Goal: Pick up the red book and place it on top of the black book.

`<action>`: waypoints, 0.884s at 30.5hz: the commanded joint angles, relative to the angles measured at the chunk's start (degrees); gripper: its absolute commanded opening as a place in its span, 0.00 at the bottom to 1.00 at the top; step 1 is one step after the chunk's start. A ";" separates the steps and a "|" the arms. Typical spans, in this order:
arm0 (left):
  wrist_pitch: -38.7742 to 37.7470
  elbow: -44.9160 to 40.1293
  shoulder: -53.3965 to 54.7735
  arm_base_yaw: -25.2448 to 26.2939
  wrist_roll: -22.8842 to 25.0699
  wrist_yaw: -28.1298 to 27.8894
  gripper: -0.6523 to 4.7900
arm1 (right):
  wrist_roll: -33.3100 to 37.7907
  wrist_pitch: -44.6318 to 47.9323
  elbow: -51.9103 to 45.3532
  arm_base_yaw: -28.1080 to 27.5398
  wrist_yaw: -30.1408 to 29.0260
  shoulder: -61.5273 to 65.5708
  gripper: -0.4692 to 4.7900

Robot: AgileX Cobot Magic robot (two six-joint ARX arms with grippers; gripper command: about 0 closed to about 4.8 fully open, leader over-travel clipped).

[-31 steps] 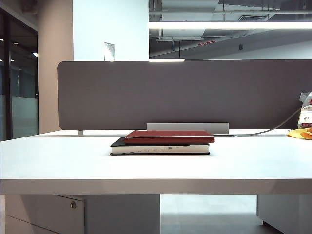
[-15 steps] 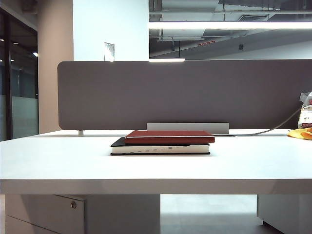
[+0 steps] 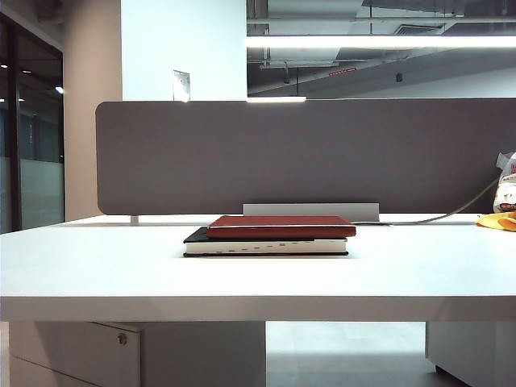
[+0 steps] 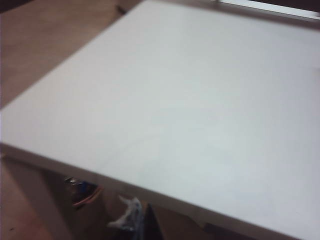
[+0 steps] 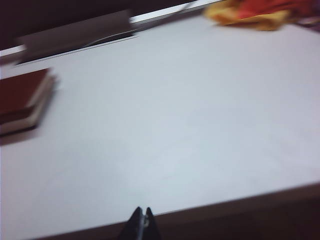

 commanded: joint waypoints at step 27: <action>-1.55 0.13 -0.57 0.44 0.24 -0.28 0.11 | -0.09 0.44 -0.04 12.37 -0.07 0.00 0.08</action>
